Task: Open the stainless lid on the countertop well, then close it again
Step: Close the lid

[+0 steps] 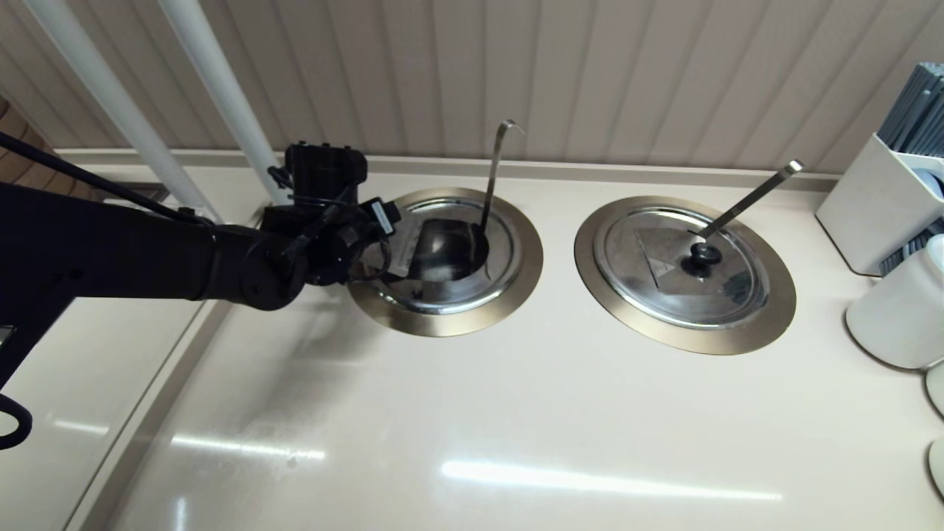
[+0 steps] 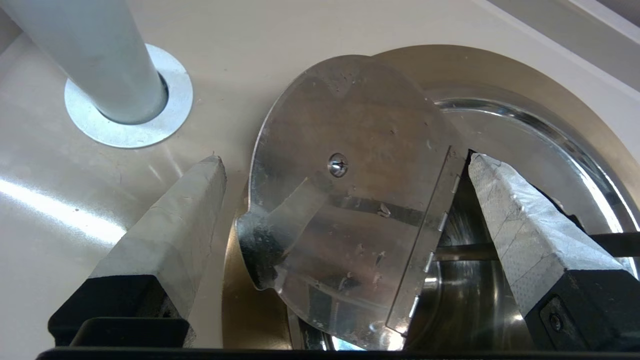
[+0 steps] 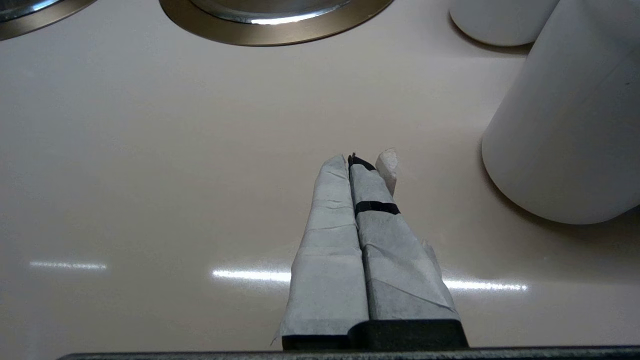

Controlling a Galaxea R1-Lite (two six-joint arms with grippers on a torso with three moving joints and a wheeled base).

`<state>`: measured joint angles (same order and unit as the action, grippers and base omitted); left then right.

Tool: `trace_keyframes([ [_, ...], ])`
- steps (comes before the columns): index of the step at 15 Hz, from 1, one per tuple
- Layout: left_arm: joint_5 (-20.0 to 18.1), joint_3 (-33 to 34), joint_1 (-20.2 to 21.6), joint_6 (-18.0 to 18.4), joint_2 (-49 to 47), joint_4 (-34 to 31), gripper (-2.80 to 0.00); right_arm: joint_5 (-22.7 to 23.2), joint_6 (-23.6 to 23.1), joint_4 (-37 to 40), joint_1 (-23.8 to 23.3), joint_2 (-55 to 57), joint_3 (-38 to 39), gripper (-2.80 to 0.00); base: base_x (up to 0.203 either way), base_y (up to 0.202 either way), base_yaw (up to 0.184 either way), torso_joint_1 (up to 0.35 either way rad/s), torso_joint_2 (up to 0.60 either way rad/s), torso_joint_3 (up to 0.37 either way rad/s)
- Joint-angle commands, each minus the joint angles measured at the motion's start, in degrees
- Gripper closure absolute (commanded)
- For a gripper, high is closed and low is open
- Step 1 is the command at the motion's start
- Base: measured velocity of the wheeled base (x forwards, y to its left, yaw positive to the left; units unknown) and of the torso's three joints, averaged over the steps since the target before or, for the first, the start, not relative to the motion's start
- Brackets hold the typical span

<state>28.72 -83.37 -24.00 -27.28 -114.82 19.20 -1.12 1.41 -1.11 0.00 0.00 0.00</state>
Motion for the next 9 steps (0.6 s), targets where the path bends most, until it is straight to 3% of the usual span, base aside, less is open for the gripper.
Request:
trace_keyframes([
  [1,-0.16,-0.04,-0.07,-0.23,-0.40,0.14,-2.80,-0.02,-0.01,-0.02,0.00,0.00,0.26,0.00,0.000,0.000,0.000,0.000,0.00,0.000],
  [9,-0.60,-0.48,-0.08,-0.67,-0.32,0.14,-2.80,-0.02,0.08,-0.03,0.00,0.00,0.26,0.00,0.000,0.000,0.000,0.000,0.00,0.000],
])
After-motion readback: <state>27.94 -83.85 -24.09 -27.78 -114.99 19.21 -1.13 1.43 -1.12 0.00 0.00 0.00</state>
